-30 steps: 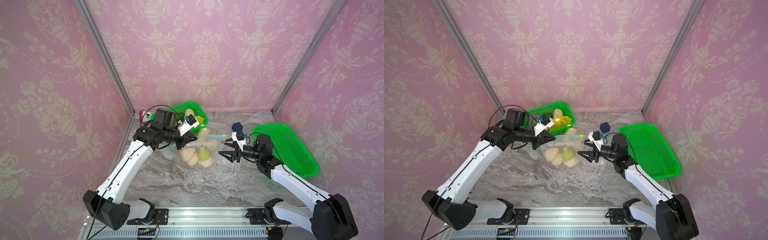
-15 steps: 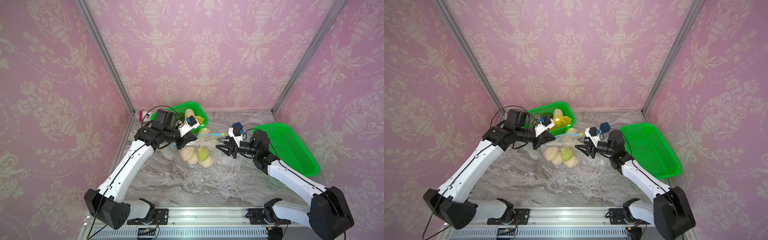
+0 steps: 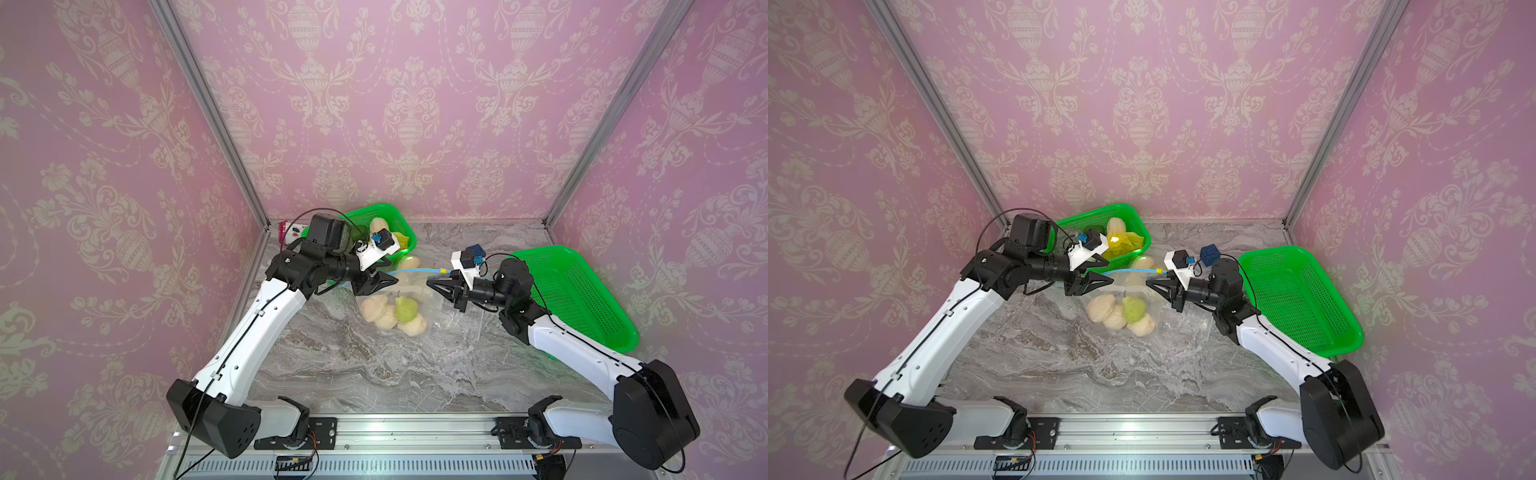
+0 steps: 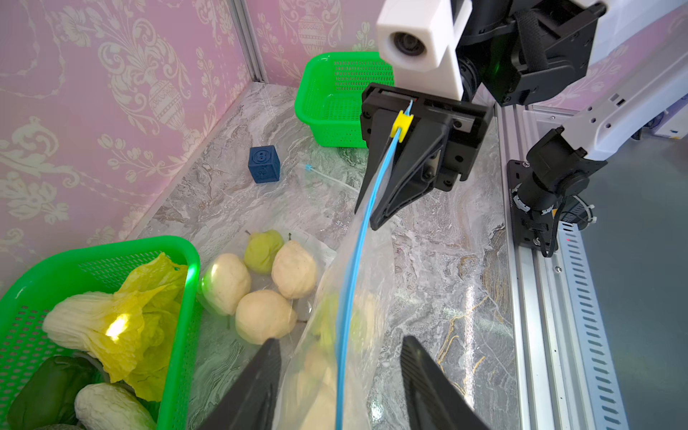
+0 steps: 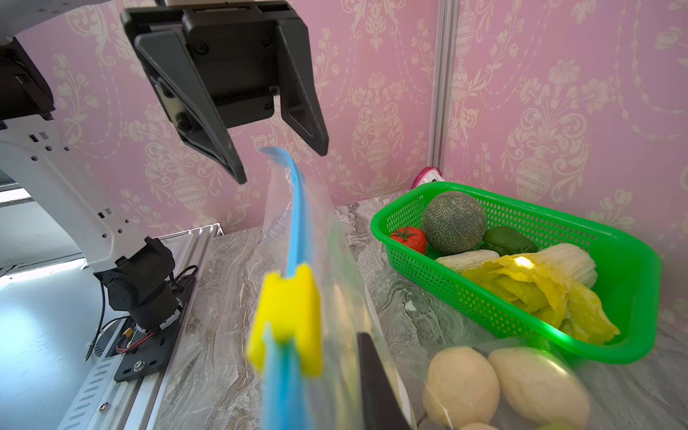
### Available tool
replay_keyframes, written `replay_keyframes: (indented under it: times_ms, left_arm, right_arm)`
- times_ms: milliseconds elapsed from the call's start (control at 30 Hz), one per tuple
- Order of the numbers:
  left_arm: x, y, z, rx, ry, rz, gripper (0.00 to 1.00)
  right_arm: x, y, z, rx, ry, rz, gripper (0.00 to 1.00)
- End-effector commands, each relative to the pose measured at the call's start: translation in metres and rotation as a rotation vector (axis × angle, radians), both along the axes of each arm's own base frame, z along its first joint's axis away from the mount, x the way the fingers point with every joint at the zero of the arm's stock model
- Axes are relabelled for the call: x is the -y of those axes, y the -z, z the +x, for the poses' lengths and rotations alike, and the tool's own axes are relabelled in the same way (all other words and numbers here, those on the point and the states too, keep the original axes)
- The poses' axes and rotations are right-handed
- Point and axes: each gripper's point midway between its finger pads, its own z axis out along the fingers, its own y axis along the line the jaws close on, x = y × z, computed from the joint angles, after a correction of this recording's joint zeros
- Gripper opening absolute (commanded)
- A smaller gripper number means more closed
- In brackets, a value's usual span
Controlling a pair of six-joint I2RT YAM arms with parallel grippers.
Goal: Open the zip-top bag and take out the pear
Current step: Adjust the zipper food storage bag at the center of the board.
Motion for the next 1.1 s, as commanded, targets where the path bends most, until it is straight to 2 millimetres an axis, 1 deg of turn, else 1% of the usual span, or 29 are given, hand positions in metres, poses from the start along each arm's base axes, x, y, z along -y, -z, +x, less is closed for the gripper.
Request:
replay_keyframes:
  times_ms: [0, 100, 233, 400, 633, 767, 867, 967, 1067]
  left_arm:
    - [0.009, -0.020, 0.001, 0.033, 0.046, -0.048, 0.60]
    - [0.017, -0.026, 0.002, 0.037, 0.072, -0.060, 0.61]
    - [0.035, -0.026, 0.001, 0.042, 0.120, -0.048, 0.59]
    - [0.060, -0.024, 0.000, 0.033, 0.171, -0.022, 0.52]
    - [0.089, -0.020, -0.006, 0.053, 0.235, -0.016, 0.40]
    - [0.098, -0.016, -0.004, 0.053, 0.248, 0.005, 0.35]
    - [0.104, -0.018, -0.006, 0.053, 0.264, -0.007, 0.29]
    - [0.109, -0.020, -0.007, 0.066, 0.268, -0.011, 0.28]
    - [0.111, -0.016, -0.007, 0.071, 0.268, 0.010, 0.28]
  right_arm:
    - [0.000, -0.010, -0.004, 0.023, -0.006, 0.036, 0.15]
    - [0.001, -0.008, -0.005, 0.021, -0.001, 0.037, 0.15]
    - [0.001, -0.007, -0.008, 0.018, -0.007, 0.037, 0.15]
    - [0.000, -0.005, -0.007, 0.013, -0.002, 0.036, 0.15]
    - [-0.001, -0.005, -0.006, 0.004, -0.004, 0.045, 0.15]
    - [0.000, -0.006, -0.007, 0.005, -0.005, 0.049, 0.15]
    - [0.000, -0.003, -0.008, -0.002, -0.003, 0.049, 0.15]
    - [0.001, -0.004, -0.008, -0.001, 0.001, 0.051, 0.15]
    - [0.001, -0.004, -0.008, -0.001, 0.003, 0.053, 0.15]
